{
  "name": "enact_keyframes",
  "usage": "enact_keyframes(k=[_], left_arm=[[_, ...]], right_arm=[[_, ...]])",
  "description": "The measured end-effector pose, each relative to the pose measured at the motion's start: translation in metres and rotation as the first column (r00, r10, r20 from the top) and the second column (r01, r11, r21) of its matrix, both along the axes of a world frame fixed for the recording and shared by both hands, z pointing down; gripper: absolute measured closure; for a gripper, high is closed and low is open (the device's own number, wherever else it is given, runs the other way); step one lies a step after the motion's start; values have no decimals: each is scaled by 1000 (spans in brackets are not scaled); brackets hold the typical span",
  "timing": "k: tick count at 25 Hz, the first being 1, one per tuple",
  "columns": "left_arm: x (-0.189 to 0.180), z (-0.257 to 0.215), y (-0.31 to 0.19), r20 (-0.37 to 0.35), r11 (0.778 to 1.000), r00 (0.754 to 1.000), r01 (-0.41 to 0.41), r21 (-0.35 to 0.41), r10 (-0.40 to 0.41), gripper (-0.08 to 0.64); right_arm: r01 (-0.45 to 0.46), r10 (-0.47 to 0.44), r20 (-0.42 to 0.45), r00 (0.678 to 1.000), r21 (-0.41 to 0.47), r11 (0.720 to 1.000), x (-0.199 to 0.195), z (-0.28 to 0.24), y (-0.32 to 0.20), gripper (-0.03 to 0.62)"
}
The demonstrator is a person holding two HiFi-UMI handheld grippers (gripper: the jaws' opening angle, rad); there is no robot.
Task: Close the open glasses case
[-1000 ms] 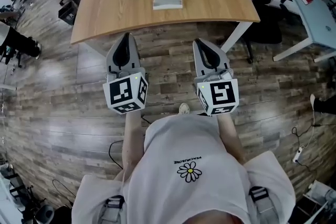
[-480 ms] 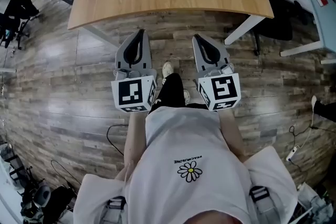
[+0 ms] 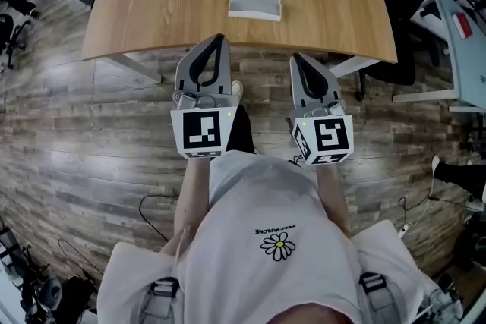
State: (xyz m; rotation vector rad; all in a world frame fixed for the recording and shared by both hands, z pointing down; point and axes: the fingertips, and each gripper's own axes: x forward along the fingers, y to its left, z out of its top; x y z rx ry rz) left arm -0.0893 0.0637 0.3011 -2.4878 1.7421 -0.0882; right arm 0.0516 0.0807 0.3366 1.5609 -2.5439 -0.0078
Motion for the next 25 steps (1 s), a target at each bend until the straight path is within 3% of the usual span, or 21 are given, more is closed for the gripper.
enact_keyframes(k=[5, 11, 15, 19, 25], left_arm=[[3, -4, -82, -40, 999, 998, -47, 15, 47, 543], [13, -45, -185, -31, 990, 990, -134, 52, 136, 543], [12, -72, -233, -77, 985, 984, -155, 71, 160, 543], [20, -59, -258, -132, 987, 978, -161, 9, 161, 543], [28, -35, -278, -108, 992, 989, -108, -59, 101, 543]], right_arm=[[-41, 41, 17, 999, 21, 999, 1, -9, -76, 584], [-112, 108, 64, 992, 63, 992, 0, -48, -170, 584], [-141, 134, 77, 988, 92, 986, 0, -72, -218, 584], [-147, 141, 66, 988, 98, 984, 10, -73, -245, 584], [-104, 98, 78, 992, 76, 992, 22, -64, -272, 584]])
